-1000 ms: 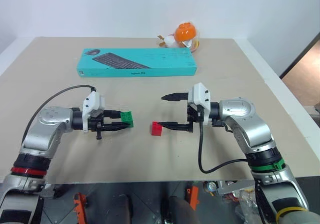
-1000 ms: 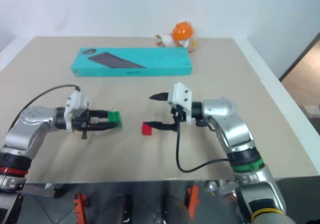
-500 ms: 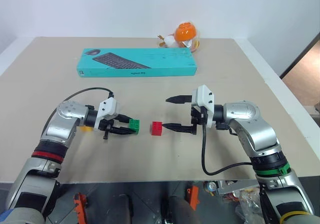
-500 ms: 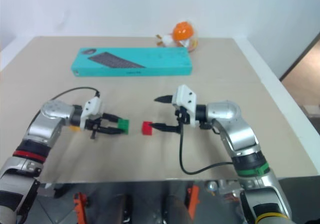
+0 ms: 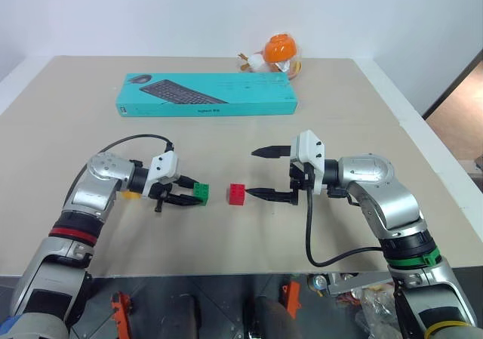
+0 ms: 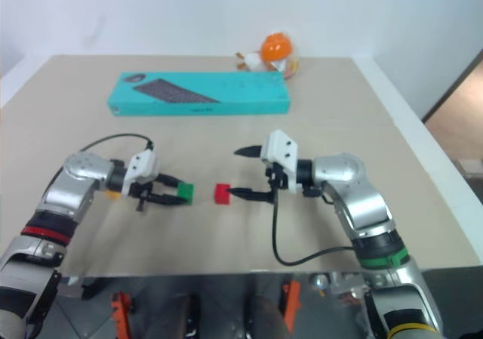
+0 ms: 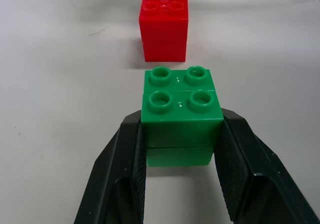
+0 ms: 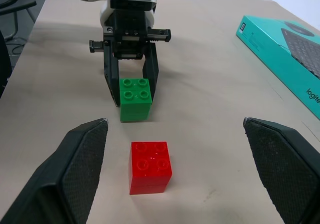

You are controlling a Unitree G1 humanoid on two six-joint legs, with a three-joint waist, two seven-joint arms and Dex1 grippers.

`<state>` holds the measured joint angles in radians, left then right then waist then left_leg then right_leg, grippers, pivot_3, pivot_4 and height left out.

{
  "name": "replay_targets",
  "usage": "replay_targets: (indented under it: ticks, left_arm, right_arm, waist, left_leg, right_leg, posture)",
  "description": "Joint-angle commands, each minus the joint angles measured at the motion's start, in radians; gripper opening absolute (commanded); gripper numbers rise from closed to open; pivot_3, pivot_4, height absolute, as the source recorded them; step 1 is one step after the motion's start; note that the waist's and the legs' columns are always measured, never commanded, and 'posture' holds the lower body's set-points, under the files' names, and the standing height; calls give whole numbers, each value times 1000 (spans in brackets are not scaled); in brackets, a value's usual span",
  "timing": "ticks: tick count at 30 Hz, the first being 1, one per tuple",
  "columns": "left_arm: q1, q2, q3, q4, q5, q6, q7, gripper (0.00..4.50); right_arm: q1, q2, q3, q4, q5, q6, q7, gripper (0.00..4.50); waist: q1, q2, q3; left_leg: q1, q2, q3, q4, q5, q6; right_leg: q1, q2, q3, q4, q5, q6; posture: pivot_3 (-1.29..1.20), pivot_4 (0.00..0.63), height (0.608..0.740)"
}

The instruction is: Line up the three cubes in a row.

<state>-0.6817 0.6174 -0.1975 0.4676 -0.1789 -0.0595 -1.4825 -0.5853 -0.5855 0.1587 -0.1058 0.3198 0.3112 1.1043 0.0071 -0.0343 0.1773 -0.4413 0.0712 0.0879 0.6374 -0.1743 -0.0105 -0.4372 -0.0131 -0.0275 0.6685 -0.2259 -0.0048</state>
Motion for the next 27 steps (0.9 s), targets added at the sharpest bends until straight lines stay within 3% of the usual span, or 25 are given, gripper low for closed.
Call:
replay_targets:
  ticks: [1, 3, 4, 10, 23, 27]
  left_arm:
    - [-16, -2, 2, 10, 7, -28, -8, 1304]
    - [-21, -3, -3, 18, 15, -34, -13, 1304]
    - [-22, -4, -4, 22, 18, -40, -13, 2349]
    - [-28, -6, -1, 30, 32, -53, -11, 4415]
    - [-19, 46, 53, -75, -6, 11, -9, 4487]
    - [-3, 81, 126, -212, -93, 190, 52, 4487]
  right_arm:
    - [-7, -16, -29, -41, 13, -8, 1, 4500]
    - [-6, -18, -28, -42, 14, -7, 1, 4500]
    - [-4, -19, -28, -43, 14, -7, 0, 4500]
    - [-2, -21, -28, -43, 13, -8, -2, 4500]
    - [-19, -16, -27, -37, 51, 34, 21, 4500]
    - [-18, -27, -27, -50, 76, 69, 40, 4500]
  waist:
    - [0, 0, 0]
    - [0, 0, 0]
    - [0, 0, 0]
    - [0, 0, 0]
    - [-1, 0, 0]
    - [-1, 0, 0]
  left_leg:
    - [0, 0, 0, 0, 0, 0]
    - [0, 0, 0, 0, 0, 0]
    - [0, 0, 0, 0, 0, 0]
    - [0, 0, 0, 1, 0, 0]
    - [0, 0, 0, 2, 0, 0]
    - [1, 0, 0, 2, 0, 0]
  right_leg:
    - [0, 0, 0, 0, 0, 0]
    - [0, 0, 0, 0, 0, 0]
    - [0, 0, 0, 0, 0, 0]
    - [0, 0, 0, 1, 0, 0]
    - [0, 0, 0, 3, 0, 0]
    - [0, 0, 0, 4, 0, 0]
  posture:
    - [0, 150, 740]
    - [0, 150, 740]
    - [0, 150, 740]
    - [0, 150, 740]
    - [0, 150, 740]
    - [0, 150, 740]
